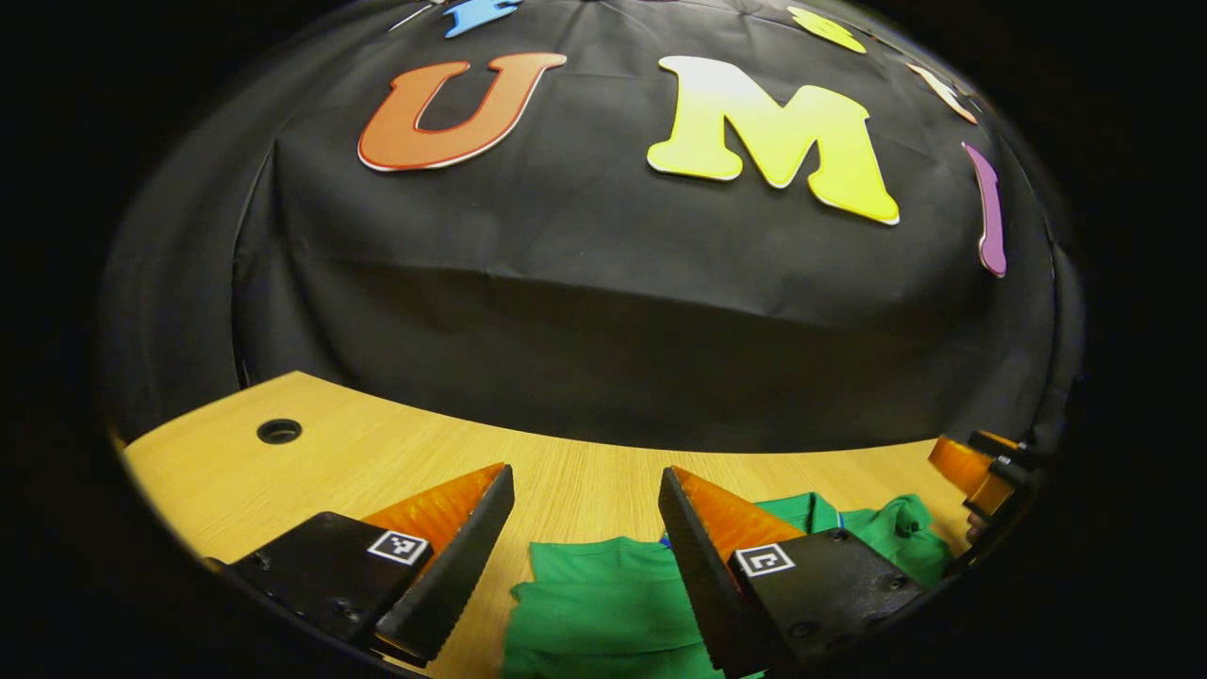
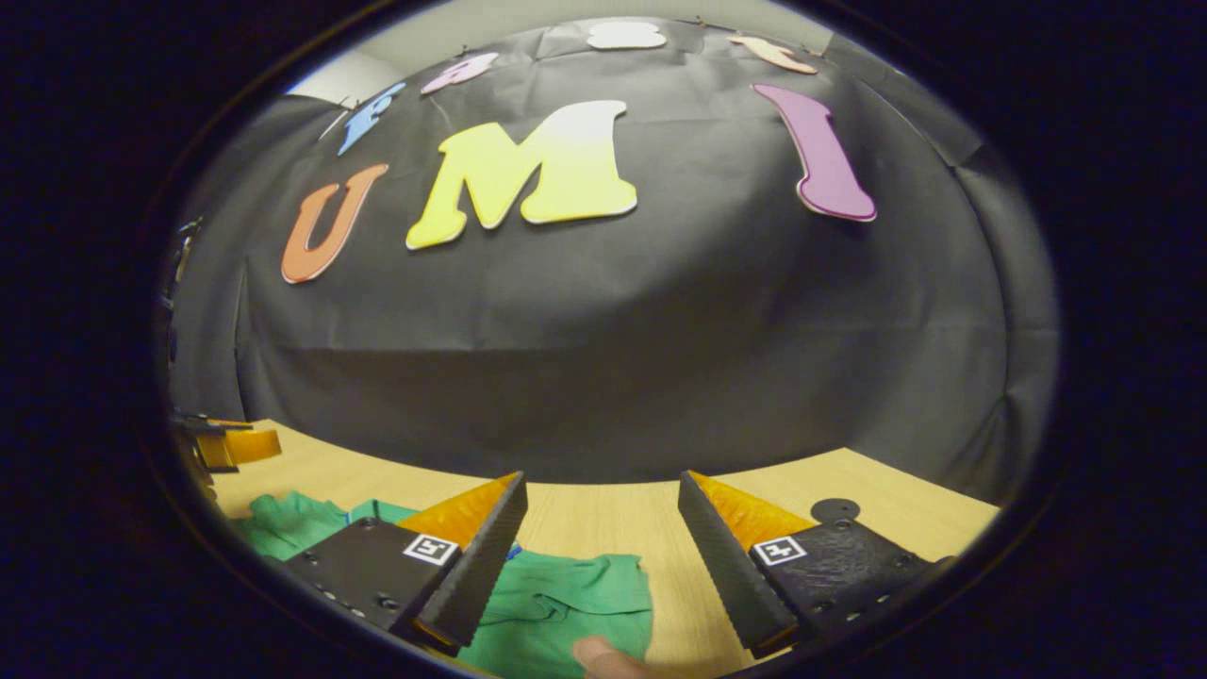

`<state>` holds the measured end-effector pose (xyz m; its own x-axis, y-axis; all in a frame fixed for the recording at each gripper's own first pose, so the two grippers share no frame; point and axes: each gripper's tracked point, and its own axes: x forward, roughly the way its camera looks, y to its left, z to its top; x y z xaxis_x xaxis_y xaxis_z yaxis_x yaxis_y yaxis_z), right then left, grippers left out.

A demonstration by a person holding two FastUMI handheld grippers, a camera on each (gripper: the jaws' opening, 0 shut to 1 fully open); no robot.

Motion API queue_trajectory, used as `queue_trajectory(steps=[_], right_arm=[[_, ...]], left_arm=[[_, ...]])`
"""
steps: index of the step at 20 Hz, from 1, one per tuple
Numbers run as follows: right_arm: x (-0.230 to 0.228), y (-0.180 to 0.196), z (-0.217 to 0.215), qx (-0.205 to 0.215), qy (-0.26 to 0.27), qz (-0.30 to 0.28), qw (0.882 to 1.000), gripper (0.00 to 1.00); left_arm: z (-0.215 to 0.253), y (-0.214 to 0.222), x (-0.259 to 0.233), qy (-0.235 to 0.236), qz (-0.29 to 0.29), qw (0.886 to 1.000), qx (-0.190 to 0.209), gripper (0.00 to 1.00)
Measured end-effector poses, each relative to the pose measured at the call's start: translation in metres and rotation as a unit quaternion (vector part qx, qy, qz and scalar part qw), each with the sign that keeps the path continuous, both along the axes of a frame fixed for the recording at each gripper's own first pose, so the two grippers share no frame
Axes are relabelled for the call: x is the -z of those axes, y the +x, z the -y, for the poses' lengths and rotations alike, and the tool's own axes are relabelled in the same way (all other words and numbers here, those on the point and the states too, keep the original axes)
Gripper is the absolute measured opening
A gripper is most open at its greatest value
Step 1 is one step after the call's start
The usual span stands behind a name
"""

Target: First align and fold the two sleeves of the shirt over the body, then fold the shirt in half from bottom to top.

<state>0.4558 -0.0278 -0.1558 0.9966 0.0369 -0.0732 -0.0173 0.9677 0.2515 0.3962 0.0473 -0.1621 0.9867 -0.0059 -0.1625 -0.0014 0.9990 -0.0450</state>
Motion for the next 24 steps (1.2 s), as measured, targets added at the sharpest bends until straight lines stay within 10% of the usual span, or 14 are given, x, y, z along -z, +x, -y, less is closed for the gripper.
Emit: queue_trajectory(steps=[24], right_arm=[[-0.037, -0.274, 0.041, 0.029, -0.090, 0.088, 0.992, 0.97]], left_arm=[[0.020, -0.243, -0.008, 0.013, 0.037, 0.999, -0.021, 1.00]])
